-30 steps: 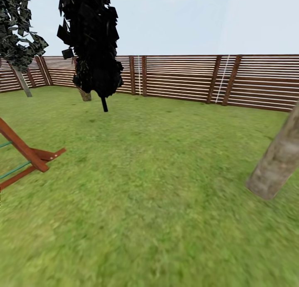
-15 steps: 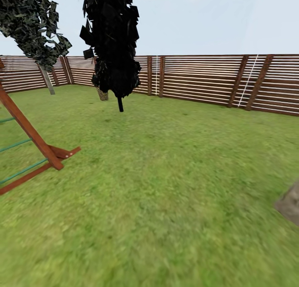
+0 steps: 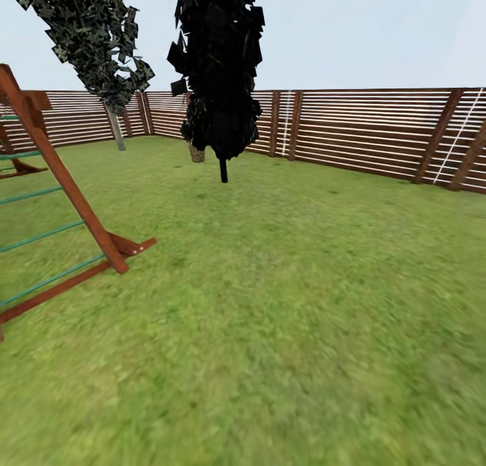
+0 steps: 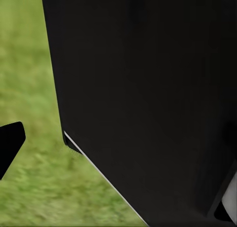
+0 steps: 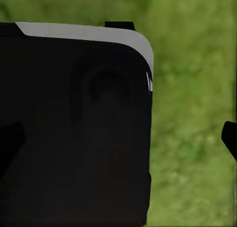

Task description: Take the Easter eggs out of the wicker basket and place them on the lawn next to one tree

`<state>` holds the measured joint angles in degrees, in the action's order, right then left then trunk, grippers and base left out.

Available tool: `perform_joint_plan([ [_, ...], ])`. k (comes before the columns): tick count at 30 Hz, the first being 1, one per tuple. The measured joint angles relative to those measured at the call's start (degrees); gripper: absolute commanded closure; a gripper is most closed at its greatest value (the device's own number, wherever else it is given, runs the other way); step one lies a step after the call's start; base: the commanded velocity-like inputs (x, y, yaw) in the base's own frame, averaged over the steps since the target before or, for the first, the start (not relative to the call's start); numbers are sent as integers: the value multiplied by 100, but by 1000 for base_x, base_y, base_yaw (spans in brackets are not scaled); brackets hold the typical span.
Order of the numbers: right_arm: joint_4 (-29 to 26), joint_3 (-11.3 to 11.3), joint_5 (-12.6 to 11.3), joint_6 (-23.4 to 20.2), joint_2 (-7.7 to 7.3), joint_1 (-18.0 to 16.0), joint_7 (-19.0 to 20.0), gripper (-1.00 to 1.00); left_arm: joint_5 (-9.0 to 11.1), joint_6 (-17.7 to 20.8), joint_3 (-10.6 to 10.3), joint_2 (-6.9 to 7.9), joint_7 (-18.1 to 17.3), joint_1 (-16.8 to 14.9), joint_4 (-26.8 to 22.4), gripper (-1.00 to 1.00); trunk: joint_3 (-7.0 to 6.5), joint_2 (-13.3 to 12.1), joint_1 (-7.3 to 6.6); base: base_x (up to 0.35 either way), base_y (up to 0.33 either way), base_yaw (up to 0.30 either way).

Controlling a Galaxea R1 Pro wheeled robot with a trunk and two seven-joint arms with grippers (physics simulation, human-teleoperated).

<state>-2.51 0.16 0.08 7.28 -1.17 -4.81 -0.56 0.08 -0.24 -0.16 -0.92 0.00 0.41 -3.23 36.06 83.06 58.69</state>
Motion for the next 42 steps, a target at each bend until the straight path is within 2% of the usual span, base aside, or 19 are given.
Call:
perform_joint_plan([
  [25, 4, 0, 0, 26, -6, 0, 0, -100, -1, 0, 0, 0, 0, 0, -1, -100, 0, 0, 0, 340, 0, 253],
  [36, 0, 0, 0, 26, -15, 0, 0, -100, -4, 0, 0, 3, 0, 0, -1, -100, 0, 0, 0, 340, 0, 13],
  [42, -2, 0, 0, 26, -23, 1, 1, -100, -5, 0, 0, -2, 0, -1, 0, -100, 0, 0, 0, 340, 0, -170],
])
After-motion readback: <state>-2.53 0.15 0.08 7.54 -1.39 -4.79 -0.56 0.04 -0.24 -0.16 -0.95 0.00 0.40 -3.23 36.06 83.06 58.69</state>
